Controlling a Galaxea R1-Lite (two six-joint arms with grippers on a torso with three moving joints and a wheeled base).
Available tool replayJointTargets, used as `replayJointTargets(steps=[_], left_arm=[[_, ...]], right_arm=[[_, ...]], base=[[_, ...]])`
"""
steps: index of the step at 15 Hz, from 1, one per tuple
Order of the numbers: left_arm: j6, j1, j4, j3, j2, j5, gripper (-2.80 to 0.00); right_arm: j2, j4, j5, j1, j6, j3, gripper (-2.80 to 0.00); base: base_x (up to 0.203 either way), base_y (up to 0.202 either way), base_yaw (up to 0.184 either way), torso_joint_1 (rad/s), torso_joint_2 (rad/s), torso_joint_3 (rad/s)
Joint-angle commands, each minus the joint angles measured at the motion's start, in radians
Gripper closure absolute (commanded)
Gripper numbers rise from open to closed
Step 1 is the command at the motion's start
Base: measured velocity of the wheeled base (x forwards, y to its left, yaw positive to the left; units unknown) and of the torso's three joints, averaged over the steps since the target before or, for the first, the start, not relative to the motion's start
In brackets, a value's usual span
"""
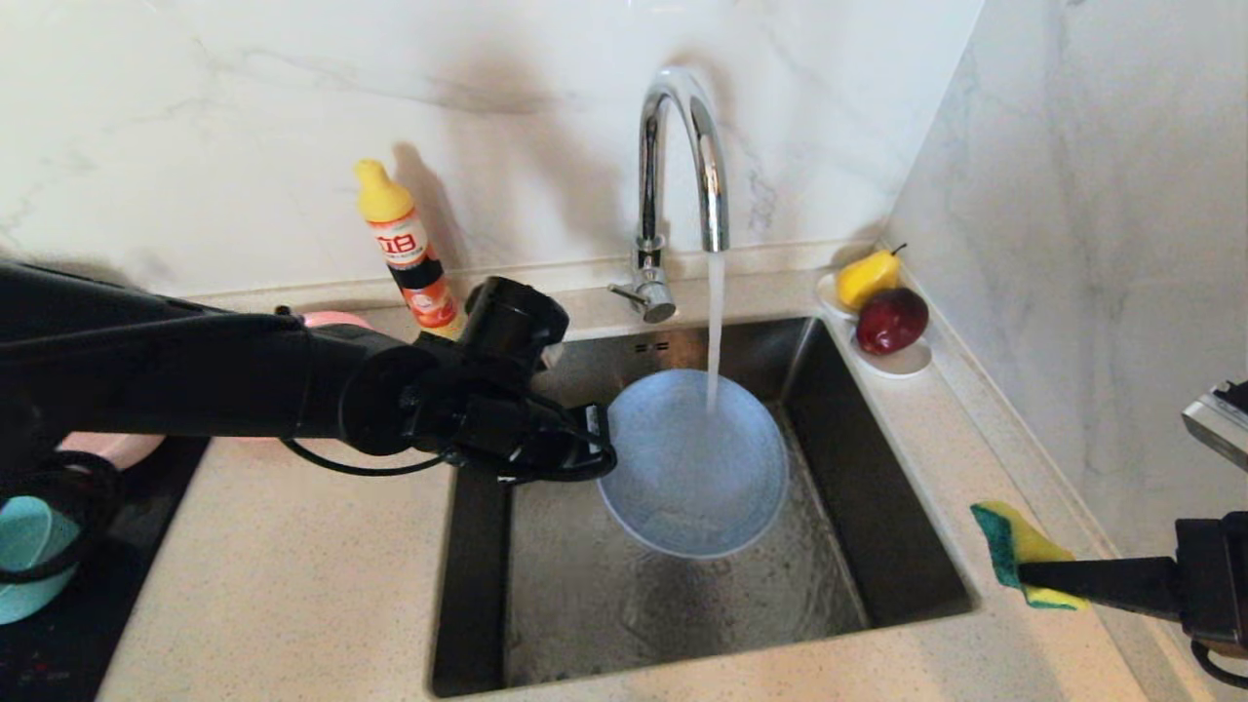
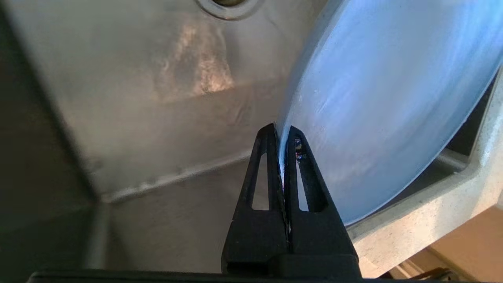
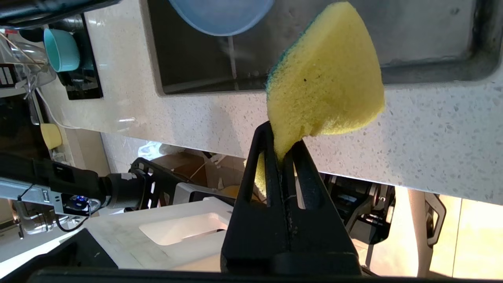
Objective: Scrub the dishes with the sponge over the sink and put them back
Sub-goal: Wash the plate
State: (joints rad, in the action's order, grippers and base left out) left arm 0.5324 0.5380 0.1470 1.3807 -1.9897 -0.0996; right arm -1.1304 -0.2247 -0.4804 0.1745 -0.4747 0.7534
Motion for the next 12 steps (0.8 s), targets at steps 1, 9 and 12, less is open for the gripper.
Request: replayJointTargets(steps=[1,9,12], left_arm=[[0.009,0.028,0.0,0.022,-0.049,-0.001,0.0],[0.012,0.084,0.022,0.054,-0.071,0.112,0.0],[-0.018,0.047,0.082,0.035,-0.027,0.359,0.0]], right_arm=[[0.001,-0.001,-0.003,0.0,-0.002,-0.005,0.0],[-0.01,0.005,-0.004,0.001,0.001,-0.009,0.0],[-0.011,0.004,-0.004,0.0,0.001,-0.012,0.0]], base=[[0.0,0.0,0.0,0.0,0.0,0.0],[0.0,0.0,0.0,0.0,0.0,0.0],[0.0,0.0,0.0,0.0,0.0,0.0]])
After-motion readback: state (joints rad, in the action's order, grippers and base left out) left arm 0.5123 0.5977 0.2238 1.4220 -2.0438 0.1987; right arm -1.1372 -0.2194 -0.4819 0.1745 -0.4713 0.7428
